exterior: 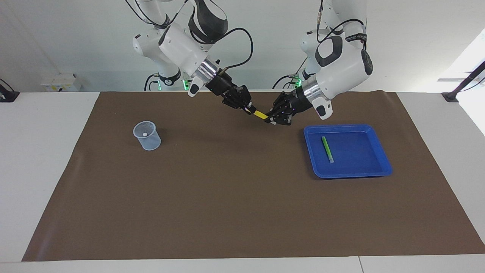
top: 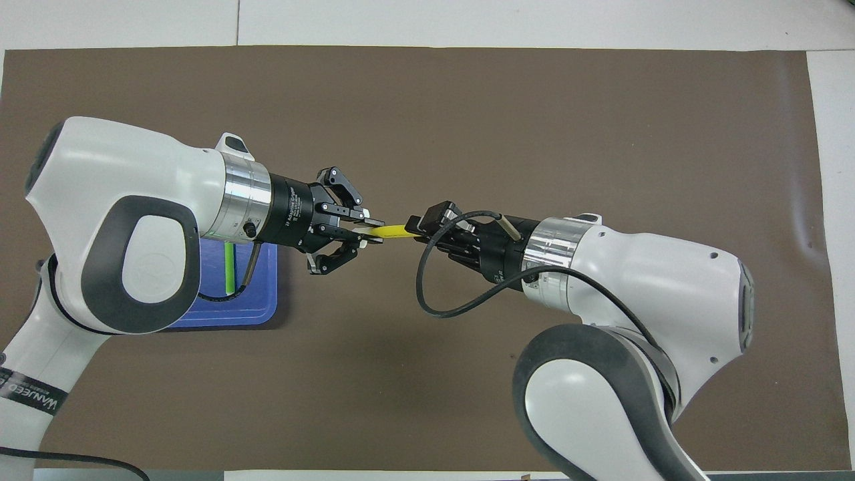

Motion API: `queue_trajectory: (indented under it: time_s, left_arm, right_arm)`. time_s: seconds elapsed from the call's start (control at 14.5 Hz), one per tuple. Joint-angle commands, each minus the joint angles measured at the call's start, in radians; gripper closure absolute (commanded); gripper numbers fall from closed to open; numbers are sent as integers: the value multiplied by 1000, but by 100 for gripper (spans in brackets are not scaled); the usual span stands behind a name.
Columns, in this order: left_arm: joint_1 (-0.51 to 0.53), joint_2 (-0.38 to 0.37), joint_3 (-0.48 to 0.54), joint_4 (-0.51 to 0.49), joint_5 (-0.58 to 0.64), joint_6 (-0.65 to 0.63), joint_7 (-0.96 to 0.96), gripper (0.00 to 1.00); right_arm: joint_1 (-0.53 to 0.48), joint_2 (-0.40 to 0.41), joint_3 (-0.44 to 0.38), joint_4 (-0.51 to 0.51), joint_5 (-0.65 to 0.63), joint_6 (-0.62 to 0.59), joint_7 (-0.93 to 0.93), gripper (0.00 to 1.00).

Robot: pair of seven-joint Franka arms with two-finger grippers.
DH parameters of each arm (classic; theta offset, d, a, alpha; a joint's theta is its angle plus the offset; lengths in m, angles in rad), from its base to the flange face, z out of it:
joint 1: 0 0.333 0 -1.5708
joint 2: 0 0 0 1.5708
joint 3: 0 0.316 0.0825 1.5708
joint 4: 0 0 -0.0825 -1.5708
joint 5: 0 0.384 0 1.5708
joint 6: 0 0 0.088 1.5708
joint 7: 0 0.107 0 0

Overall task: Transfer and insert pens with both arms
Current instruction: 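Grasp the yellow pen with the right gripper while the left gripper releases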

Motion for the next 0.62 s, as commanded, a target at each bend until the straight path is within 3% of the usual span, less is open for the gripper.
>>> queue_trajectory:
  time_s: [0.0,0.14,0.21,0.41,0.55]
  left_arm:
    - [-16,-29,1,-25,-23,29,0,1]
    - [-4,-40,6,-22,-12,28,19,0]
    - [6,-41,7,-21,-4,15,58,0]
    - [65,-44,9,-19,68,-38,205,0]
    - [105,-49,9,-19,115,-89,342,0]
  right_arm:
    - [-44,-25,3,12,16,-86,-35,100]
    - [-100,-54,-1,12,2,-197,-82,100]
    - [-158,-75,-3,12,-27,-308,-105,100]
    - [-338,-132,-3,52,-289,-635,-210,100]
    - [-433,-120,-1,155,-473,-851,-253,100]
